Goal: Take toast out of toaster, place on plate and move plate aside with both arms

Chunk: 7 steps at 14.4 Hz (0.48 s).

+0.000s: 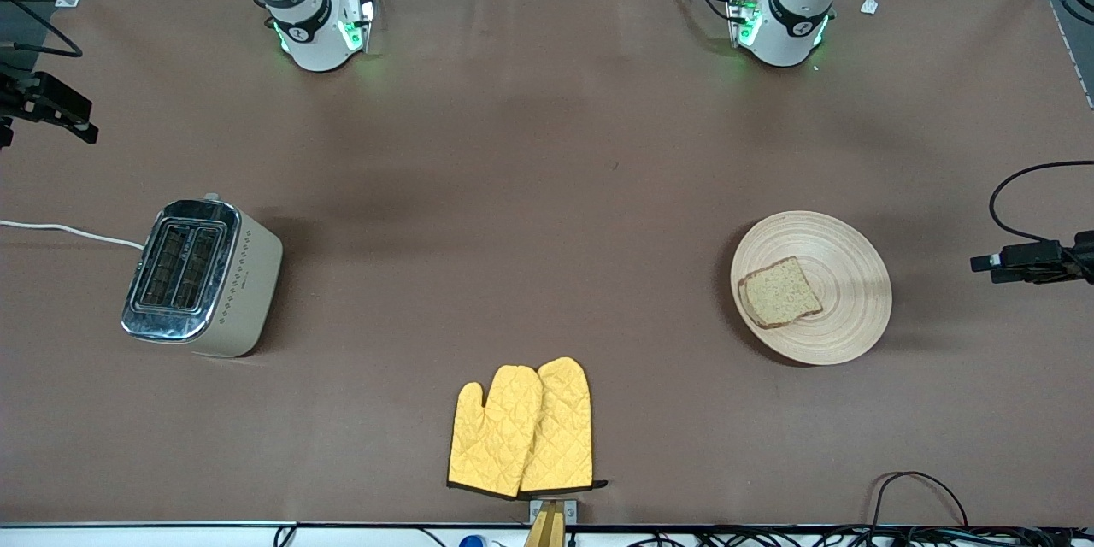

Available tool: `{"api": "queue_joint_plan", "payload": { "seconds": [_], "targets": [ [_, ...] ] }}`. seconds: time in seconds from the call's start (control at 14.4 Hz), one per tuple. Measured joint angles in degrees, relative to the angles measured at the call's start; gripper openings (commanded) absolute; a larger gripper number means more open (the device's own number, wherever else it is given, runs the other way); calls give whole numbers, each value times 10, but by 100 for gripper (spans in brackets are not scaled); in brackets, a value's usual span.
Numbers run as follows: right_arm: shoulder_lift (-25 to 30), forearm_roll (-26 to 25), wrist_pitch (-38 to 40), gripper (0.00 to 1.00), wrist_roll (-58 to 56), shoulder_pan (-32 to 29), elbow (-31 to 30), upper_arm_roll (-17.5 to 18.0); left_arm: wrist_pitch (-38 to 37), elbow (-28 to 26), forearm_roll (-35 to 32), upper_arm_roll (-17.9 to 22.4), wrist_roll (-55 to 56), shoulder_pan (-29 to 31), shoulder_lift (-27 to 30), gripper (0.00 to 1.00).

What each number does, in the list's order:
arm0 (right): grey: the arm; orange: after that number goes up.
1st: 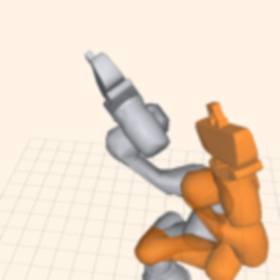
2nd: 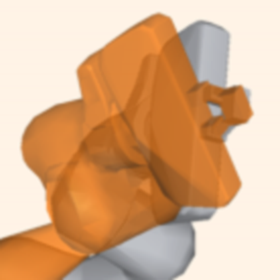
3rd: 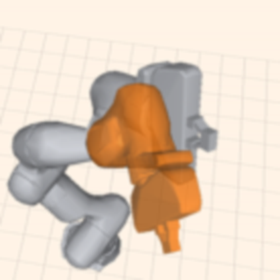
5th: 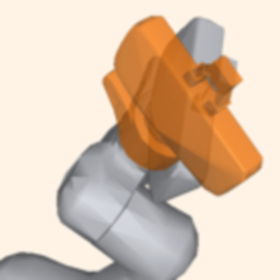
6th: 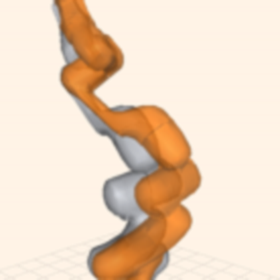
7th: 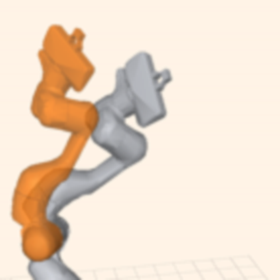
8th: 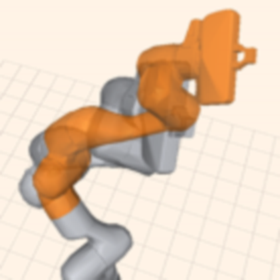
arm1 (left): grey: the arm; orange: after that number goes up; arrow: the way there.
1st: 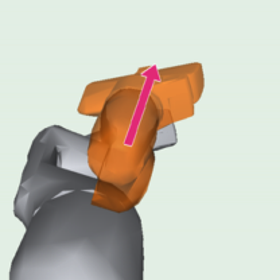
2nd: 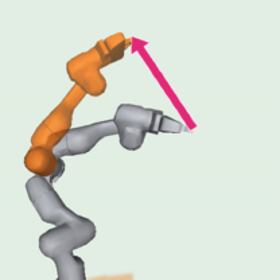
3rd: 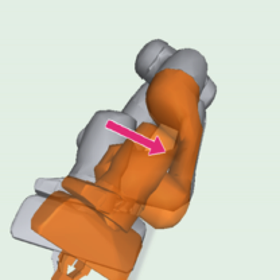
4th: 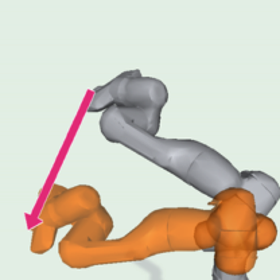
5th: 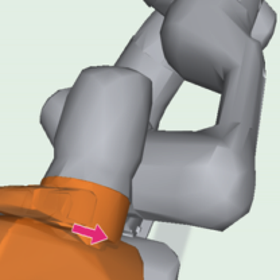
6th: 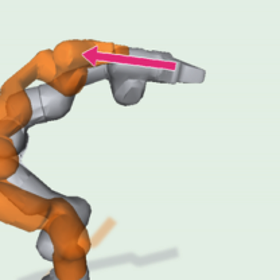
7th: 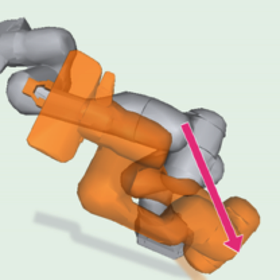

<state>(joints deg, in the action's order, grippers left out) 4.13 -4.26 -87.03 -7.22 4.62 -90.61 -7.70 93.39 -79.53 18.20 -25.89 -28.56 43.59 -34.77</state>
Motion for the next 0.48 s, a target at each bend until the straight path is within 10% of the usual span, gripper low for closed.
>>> {"api": "queue_joint_plan", "payload": {
  "seconds": [0.48],
  "targets": [
    [0, 0, 29, 100, 0, 1, 1, 1, -31, 1, -38, -8, 41, -33, 59, 100]
  ]
}}
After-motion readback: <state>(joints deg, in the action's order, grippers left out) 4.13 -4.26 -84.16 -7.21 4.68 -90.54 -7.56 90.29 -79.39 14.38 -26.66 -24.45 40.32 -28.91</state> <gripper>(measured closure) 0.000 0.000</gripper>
